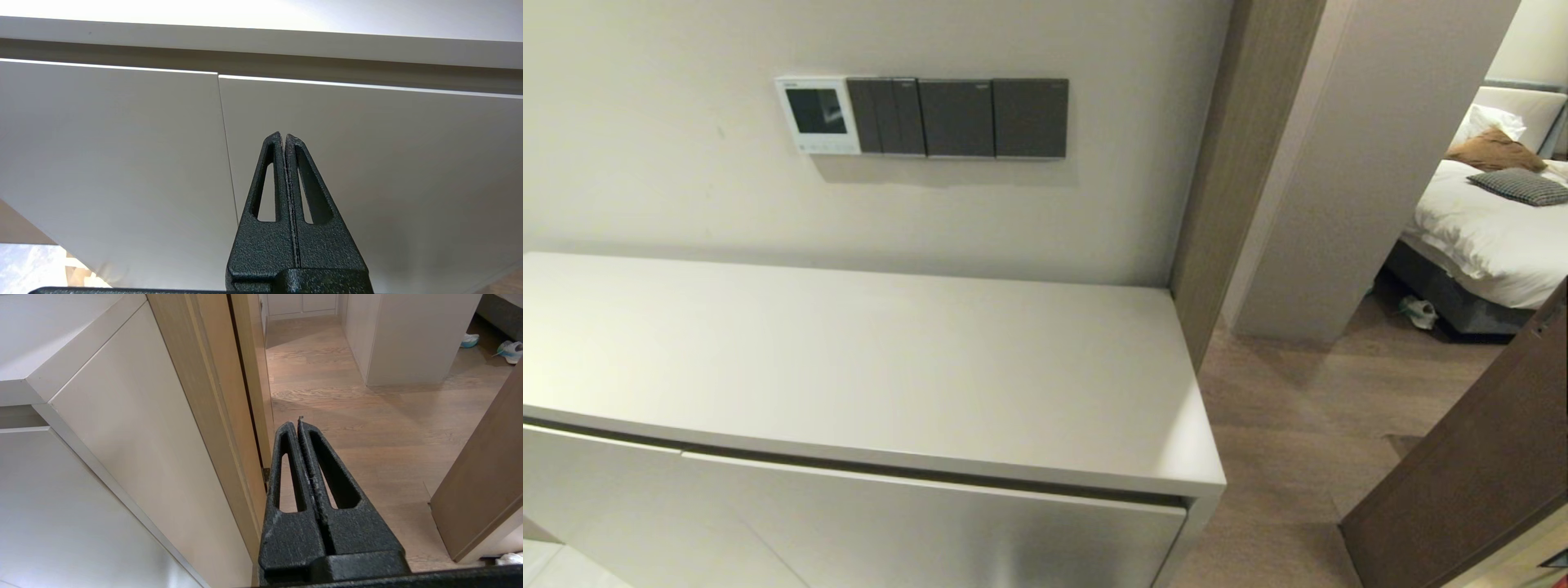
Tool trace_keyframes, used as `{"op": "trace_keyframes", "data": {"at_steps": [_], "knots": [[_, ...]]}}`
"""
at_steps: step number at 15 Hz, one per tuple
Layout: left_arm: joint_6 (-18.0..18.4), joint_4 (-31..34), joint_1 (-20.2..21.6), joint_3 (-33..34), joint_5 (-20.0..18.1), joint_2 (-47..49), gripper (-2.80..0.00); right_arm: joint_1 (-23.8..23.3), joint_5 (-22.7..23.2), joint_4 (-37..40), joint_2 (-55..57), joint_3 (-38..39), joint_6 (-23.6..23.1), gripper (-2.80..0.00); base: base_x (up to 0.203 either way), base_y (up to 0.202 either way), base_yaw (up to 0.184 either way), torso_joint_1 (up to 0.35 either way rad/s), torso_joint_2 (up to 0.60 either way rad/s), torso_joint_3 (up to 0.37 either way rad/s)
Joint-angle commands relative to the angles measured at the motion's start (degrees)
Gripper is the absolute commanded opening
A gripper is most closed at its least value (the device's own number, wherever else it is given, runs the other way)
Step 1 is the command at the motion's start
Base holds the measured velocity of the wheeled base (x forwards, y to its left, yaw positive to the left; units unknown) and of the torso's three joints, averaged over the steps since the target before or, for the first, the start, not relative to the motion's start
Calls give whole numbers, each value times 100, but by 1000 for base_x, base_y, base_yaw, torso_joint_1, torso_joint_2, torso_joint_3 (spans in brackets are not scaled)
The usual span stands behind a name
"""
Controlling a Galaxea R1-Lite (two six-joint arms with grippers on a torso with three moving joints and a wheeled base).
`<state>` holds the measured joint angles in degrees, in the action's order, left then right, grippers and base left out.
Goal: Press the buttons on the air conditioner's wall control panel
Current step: Turn on the central air conditioner
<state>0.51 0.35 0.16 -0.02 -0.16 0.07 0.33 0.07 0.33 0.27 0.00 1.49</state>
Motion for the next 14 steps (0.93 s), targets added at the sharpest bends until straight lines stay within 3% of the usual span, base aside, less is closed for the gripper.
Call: {"op": "trace_keyframes", "data": {"at_steps": [1,12,14], "knots": [[2,0,2,2,-2,1,-280,2,1,2,8,9,1,-280,0,0,0,0,0,0],[35,1,2,-4,8,-4,-280,2,1,2,8,9,1,-280,0,0,0,0,0,0],[212,9,2,-24,7,-7,-280,2,1,2,8,9,1,-280,0,0,0,0,0,0]]}}
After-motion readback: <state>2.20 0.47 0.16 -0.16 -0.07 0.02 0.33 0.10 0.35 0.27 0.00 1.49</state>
